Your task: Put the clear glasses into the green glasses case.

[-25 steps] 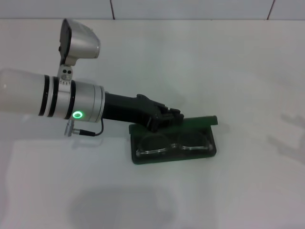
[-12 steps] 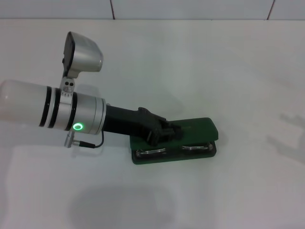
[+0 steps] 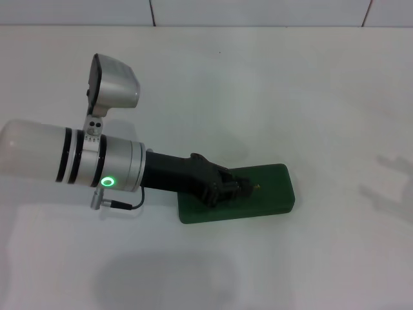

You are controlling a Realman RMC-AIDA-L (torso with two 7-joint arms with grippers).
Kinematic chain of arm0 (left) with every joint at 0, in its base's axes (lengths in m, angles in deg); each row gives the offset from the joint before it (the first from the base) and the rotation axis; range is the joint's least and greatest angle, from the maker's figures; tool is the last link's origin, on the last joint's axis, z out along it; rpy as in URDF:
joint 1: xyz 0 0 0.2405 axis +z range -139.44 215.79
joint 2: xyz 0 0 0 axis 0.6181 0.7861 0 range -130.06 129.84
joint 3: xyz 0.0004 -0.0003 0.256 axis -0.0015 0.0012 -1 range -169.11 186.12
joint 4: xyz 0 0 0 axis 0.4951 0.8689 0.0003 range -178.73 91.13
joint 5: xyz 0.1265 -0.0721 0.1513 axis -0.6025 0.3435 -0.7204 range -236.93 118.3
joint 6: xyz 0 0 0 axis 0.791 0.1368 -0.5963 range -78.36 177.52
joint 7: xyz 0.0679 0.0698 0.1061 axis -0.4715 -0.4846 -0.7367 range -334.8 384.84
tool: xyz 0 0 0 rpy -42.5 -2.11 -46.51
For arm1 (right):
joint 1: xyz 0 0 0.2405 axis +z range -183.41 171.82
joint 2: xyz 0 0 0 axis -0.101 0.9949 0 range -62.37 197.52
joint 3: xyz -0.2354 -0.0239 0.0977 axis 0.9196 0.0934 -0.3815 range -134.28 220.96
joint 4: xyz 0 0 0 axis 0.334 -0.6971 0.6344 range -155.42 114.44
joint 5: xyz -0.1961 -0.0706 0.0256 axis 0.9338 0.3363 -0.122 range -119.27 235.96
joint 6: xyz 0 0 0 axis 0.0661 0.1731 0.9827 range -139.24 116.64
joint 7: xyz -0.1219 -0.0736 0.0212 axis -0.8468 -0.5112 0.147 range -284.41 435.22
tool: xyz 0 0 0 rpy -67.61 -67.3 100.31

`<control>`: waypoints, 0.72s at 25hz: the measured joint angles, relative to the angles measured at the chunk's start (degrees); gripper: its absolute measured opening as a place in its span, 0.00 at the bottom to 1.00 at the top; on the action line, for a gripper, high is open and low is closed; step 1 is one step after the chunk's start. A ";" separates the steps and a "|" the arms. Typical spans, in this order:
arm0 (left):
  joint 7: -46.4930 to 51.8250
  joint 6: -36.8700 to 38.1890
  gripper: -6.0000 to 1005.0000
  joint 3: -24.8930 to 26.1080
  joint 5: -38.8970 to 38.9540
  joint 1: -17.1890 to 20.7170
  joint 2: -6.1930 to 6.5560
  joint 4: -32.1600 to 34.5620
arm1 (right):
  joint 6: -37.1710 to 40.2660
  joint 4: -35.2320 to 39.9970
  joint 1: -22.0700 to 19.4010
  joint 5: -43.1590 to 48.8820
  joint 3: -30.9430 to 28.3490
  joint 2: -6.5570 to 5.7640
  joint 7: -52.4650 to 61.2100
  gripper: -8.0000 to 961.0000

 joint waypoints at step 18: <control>-4.36 18.07 0.22 -0.03 6.91 6.28 0.86 10.20 | -1.17 -2.31 1.47 1.88 9.51 0.81 -2.49 0.81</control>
